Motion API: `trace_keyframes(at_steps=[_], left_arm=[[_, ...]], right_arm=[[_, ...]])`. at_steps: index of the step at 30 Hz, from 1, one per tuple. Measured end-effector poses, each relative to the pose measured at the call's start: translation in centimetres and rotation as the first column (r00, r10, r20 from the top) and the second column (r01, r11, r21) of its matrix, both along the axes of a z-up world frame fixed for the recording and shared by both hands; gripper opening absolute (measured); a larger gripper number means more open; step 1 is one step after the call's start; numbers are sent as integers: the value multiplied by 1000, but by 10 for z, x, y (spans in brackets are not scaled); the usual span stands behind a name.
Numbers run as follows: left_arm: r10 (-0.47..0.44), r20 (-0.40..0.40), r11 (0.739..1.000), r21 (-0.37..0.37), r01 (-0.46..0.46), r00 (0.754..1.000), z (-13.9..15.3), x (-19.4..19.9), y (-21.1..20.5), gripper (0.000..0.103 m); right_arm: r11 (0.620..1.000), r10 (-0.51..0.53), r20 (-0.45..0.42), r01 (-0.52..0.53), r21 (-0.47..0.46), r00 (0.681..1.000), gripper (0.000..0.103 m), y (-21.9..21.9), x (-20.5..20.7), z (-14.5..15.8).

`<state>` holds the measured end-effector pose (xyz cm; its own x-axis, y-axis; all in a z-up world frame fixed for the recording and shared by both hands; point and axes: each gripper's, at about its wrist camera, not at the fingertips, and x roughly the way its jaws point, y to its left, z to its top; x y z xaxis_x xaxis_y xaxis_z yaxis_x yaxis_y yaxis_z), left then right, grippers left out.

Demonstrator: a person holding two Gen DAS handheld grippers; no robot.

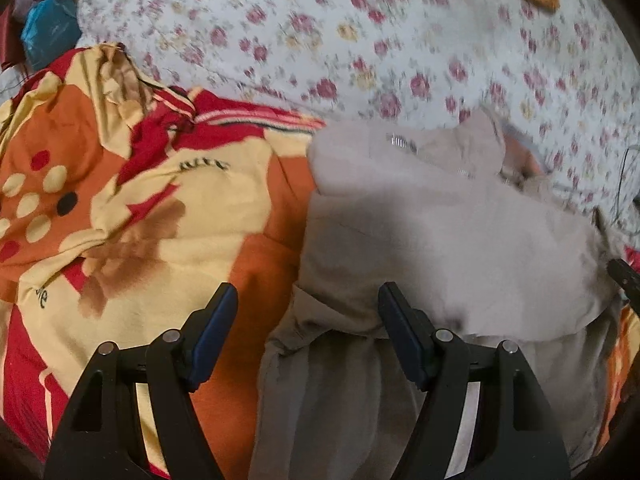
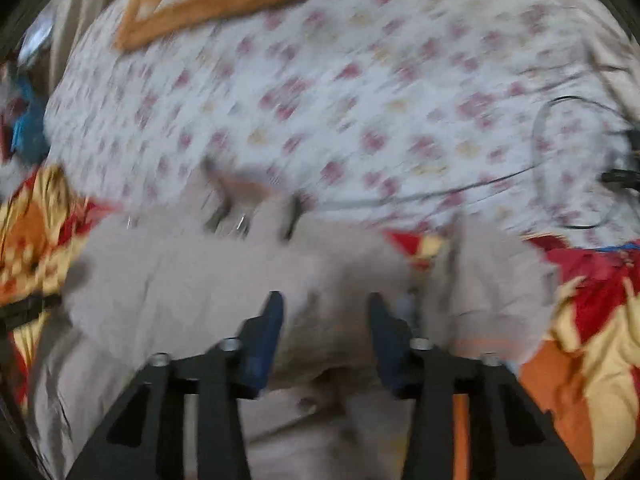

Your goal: Fold large clothes

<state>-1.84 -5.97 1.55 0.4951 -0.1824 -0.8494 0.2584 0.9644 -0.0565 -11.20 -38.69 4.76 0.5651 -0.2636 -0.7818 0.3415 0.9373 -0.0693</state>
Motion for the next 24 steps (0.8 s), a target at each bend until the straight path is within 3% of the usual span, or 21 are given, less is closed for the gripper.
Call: trace_keyframes(at_steps=[3,5,8,10,12,15,20,24], left_arm=[[-11,-15,999,35,11,1000,-10,-1,-6,72],[-16,-11,999,50,16,1000,-12,-2,-10,72],[-22,20,997,71,21,1000,-7,-5,-13,72],[-22,41,998,56,20,999,-1,-9,-12,72],[-23,53,1000,20,22,998,6,-11,-10,72],[-29,85,999,-27,31,996,18,-15,-6,72],[-25,69,999,-43,28,997,18,-13,-5,72],[-10,20,997,-72,11,1000,12,-9,-2,72]], right_arm=[[999,-42,-70,42,-1,997,35,-13,11,-34],[998,-51,-66,53,37,997,39,-22,12,-45],[997,-36,-45,39,70,998,41,-23,5,-29],[992,-38,19,35,119,999,51,-28,-9,-7],[990,-76,74,66,124,994,64,-37,-27,13],[983,-165,90,155,101,982,66,-58,-52,30],[915,-387,91,370,162,918,71,-113,-91,33],[868,-447,87,409,281,890,75,-143,-97,15]])
